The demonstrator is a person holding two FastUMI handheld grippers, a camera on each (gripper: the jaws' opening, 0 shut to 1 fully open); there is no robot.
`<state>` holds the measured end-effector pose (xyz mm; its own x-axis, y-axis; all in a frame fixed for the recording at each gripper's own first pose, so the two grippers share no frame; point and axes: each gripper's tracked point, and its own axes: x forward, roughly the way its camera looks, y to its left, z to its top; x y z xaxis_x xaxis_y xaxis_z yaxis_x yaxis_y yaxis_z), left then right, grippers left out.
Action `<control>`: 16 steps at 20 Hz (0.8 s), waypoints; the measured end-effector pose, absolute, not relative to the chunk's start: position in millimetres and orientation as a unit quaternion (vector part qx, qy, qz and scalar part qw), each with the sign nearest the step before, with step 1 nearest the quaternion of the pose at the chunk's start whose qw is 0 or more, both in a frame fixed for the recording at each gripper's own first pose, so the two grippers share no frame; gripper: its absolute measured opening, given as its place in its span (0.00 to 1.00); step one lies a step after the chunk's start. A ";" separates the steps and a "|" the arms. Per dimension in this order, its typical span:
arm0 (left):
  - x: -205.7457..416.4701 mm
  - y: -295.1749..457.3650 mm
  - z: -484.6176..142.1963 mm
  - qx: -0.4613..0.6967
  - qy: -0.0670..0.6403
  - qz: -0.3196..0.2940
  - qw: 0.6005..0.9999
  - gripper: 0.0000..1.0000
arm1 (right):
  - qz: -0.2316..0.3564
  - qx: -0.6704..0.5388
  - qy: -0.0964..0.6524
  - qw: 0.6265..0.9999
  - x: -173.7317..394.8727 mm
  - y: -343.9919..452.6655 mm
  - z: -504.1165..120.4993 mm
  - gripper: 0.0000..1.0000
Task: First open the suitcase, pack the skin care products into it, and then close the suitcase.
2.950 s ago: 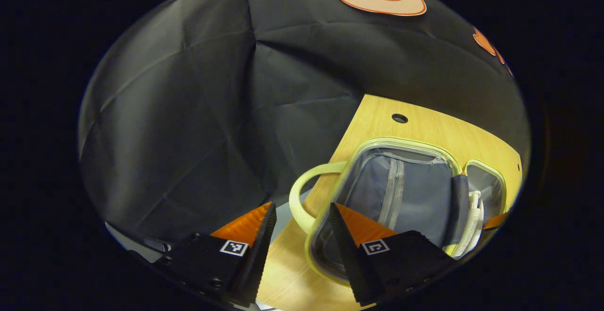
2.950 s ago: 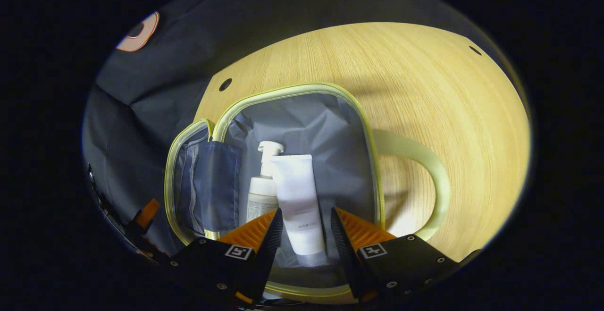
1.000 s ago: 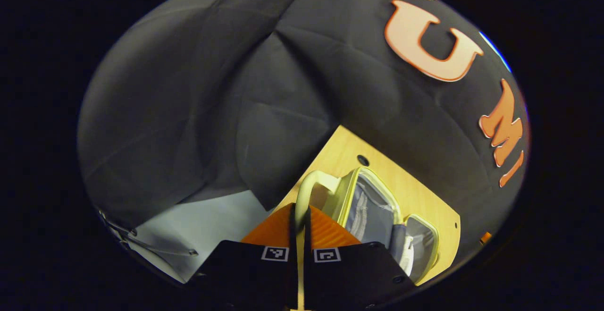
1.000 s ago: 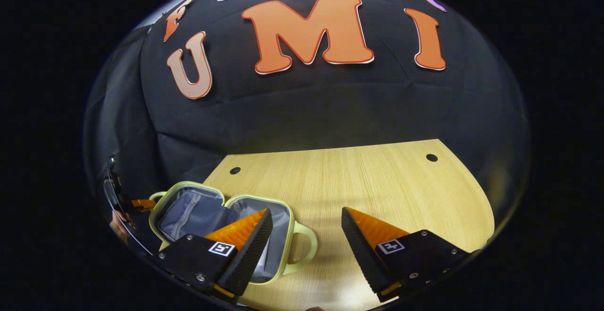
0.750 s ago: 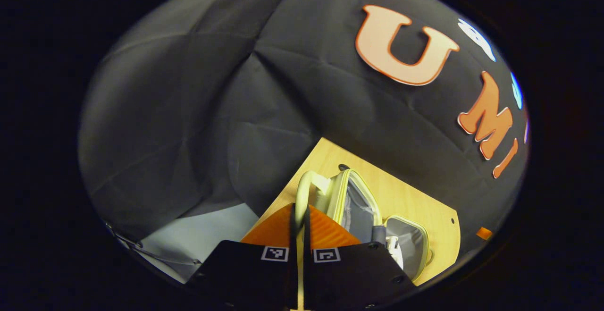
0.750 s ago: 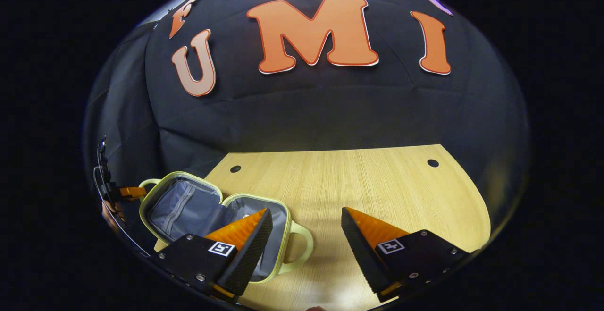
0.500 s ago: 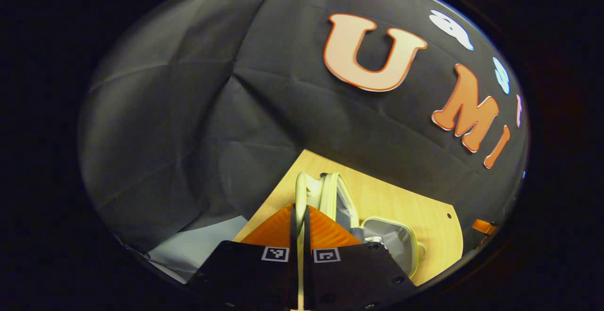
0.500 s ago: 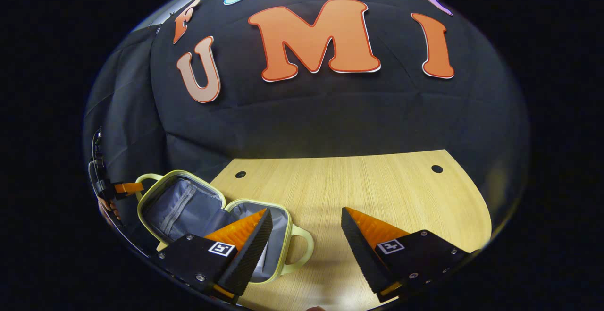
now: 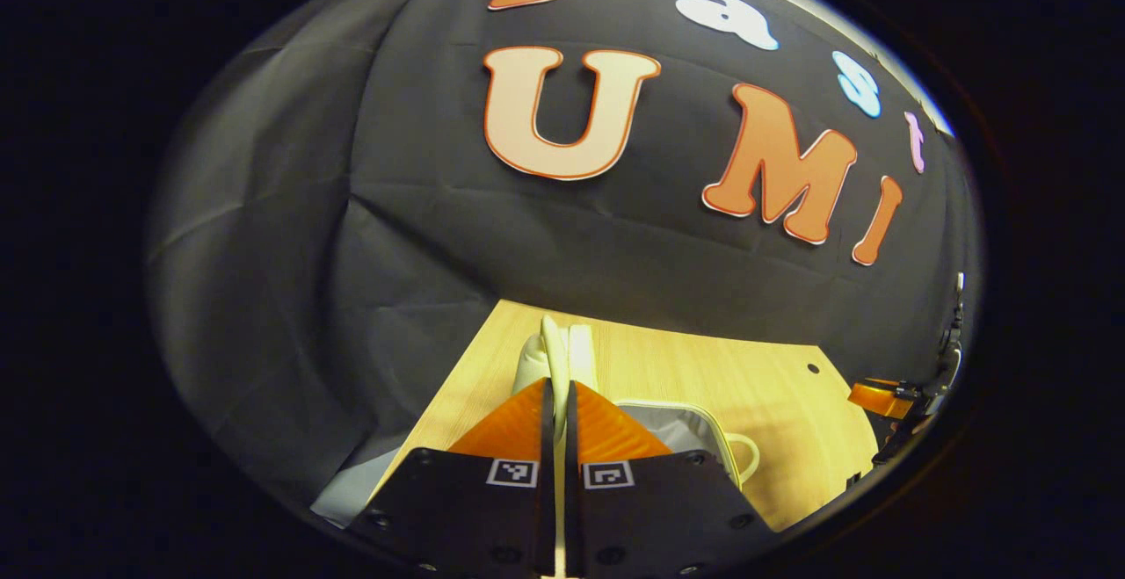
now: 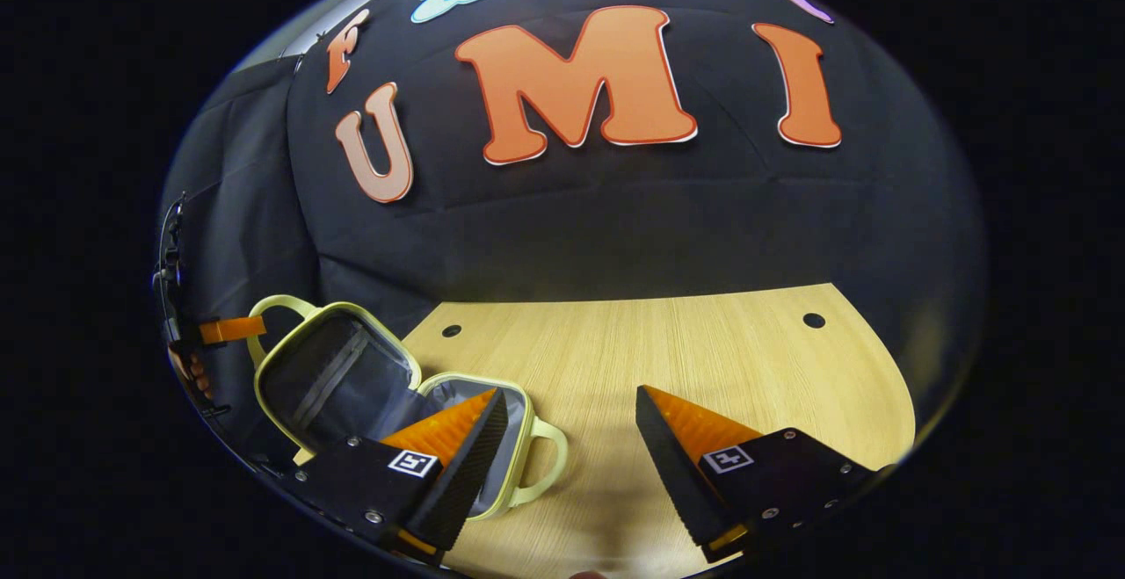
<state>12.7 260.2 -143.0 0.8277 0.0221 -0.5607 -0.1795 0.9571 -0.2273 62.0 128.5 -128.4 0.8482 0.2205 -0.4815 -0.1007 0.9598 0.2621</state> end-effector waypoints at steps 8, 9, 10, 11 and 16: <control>25.5 182.3 -124.8 -0.142 0.287 -0.002 0.947 0.05 | 0.064 0.123 0.242 0.960 57.6 95.1 -122.8 0.94; 27.1 171.8 -123.1 -0.145 0.287 -0.011 0.947 0.05 | 0.061 0.124 0.241 0.961 55.3 89.6 -123.0 0.94; 27.8 160.5 -121.5 -0.146 0.287 -0.022 0.946 0.03 | 0.058 0.124 0.242 0.961 54.0 86.1 -123.6 0.94; 29.8 151.2 -122.4 -0.146 0.288 -0.030 0.946 0.05 | 0.056 0.124 0.241 0.961 52.9 82.0 -123.4 0.94; 32.6 105.8 -130.3 -0.161 0.302 -0.068 0.937 0.05 | 0.035 0.128 0.252 0.959 47.0 57.2 -129.8 0.94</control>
